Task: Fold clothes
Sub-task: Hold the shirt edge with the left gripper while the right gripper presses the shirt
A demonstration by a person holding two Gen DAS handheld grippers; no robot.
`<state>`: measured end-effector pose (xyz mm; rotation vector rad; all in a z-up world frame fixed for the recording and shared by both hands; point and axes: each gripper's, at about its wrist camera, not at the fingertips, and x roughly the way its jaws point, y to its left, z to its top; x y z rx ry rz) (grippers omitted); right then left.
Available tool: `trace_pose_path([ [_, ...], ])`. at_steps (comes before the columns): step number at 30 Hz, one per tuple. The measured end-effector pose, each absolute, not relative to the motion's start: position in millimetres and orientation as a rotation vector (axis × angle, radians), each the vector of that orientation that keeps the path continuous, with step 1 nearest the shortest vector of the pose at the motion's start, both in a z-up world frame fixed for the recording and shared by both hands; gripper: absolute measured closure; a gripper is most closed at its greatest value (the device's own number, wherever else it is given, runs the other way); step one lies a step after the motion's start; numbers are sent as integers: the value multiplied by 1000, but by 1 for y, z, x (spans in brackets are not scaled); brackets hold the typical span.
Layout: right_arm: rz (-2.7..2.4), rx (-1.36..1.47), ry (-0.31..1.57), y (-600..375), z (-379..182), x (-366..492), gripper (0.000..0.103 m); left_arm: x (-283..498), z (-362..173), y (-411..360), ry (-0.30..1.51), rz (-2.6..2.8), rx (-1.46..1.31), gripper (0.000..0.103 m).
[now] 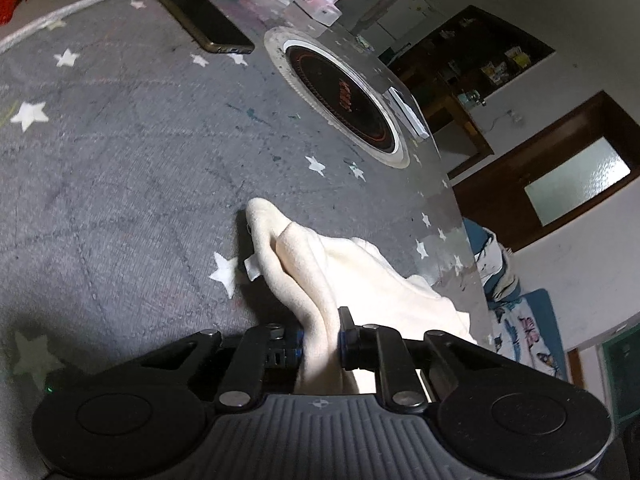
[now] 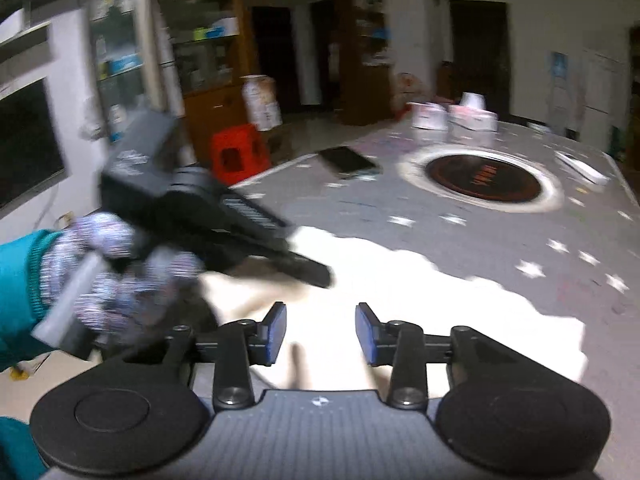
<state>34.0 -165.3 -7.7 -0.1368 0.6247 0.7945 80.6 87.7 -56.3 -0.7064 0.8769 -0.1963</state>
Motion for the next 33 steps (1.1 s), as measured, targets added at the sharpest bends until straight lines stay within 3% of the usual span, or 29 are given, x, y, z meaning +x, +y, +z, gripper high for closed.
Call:
trace_pose_path([
  [14,452,39,681,-264,-28,74,54,79,-46,66,854,-159,-516,85],
  [33,436,213,708,-293,-49,95,53,80,-45,62,857,-151,-482,84],
])
